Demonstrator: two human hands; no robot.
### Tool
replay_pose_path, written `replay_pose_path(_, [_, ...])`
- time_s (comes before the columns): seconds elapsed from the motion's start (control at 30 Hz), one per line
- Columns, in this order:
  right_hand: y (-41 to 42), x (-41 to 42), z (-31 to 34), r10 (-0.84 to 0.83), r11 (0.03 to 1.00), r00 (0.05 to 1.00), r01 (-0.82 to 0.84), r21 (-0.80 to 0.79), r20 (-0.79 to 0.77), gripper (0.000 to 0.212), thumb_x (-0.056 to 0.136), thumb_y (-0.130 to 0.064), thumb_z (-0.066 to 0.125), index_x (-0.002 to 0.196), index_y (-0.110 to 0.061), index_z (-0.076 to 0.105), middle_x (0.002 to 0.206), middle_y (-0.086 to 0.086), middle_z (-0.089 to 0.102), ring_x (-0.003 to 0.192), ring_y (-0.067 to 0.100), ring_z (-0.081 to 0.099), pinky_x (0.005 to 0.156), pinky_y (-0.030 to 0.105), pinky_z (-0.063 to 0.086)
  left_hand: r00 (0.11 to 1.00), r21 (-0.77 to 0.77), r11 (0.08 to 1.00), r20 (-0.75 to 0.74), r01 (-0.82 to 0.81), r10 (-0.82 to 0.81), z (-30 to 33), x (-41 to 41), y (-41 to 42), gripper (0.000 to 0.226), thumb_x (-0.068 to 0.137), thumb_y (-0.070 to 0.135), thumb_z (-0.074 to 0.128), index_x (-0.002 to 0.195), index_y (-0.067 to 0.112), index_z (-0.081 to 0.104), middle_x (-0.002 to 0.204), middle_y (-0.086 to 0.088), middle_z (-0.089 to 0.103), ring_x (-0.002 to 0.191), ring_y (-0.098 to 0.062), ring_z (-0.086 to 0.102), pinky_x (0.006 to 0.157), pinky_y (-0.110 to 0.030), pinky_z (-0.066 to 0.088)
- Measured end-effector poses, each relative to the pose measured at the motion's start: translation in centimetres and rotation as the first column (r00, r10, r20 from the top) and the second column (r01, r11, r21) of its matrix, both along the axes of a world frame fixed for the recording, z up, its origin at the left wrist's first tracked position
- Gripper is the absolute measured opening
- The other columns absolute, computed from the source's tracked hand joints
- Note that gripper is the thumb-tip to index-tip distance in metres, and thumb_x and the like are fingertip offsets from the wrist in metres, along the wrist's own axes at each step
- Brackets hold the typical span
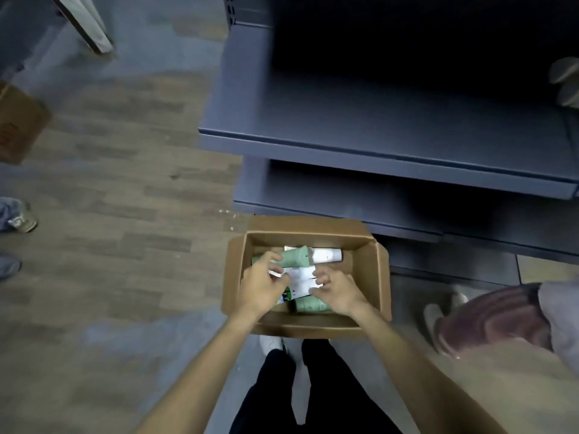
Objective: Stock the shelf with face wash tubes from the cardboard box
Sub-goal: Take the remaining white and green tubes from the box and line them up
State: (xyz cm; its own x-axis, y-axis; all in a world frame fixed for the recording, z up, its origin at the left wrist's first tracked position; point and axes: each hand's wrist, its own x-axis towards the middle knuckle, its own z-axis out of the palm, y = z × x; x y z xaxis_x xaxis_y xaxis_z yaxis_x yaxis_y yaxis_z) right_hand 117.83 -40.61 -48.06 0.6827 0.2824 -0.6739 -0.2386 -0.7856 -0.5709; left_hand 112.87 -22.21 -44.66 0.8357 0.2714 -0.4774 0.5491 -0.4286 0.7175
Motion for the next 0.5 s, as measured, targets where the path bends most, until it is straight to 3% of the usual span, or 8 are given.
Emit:
replay_pose_path(0.17, [0.1,-0.7,-5.0,0.136,0.986,0.99,-0.139,-0.092,-0.039,0.04,0.085,-0.024,0.074,0.124,-0.022,0.062,0.122,0.004,0.067,0.114,0.025,0.062,0.101,0.033,0.048,0.997,-0.002,1.0,-0.079,-0.013,0.013,-3.1,-1.4,-0.8,0.026,0.084,0.016,0.07,0.108,0.021,0.063,0.088,0.008,0.071,0.074,-0.011,0.067,0.078,-0.03,0.054])
replay_pose_path(0.27, [-0.3,-0.7,-7.4,0.237,0.95,0.971,-0.238,-0.204,-0.032,0.045,0.085,-0.023,0.075,0.126,-0.024,0.058,0.127,0.008,0.062,0.117,0.027,0.059,0.101,0.036,0.047,0.991,0.005,1.0,-0.134,-0.015,0.016,-4.5,-1.9,-1.0,0.026,0.085,0.018,0.068,0.109,0.022,0.062,0.09,0.007,0.071,0.073,-0.01,0.066,0.079,-0.028,0.053])
replay_pose_path(0.4, [-1.5,-0.6,-9.5,0.468,0.82,0.884,-0.432,-0.374,0.004,0.036,0.09,-0.011,0.063,0.125,-0.016,0.054,0.131,0.011,0.054,0.12,0.03,0.053,0.099,0.039,0.047,0.987,0.018,1.0,-0.16,-0.006,0.009,-5.6,-2.3,-1.1,0.025,0.087,0.018,0.067,0.111,0.021,0.062,0.094,0.005,0.071,0.071,-0.009,0.065,0.075,-0.023,0.049])
replay_pose_path(0.5, [-1.7,-0.1,-10.5,0.597,0.724,0.802,-0.545,-0.423,-0.013,0.042,0.09,-0.003,0.059,0.128,-0.015,0.047,0.131,0.011,0.052,0.121,0.032,0.052,0.096,0.042,0.047,0.986,0.015,1.0,-0.168,-0.002,0.005,-6.2,-2.4,-1.3,0.024,0.088,0.018,0.067,0.11,0.022,0.061,0.094,0.006,0.071,0.069,-0.004,0.064,0.069,-0.018,0.045])
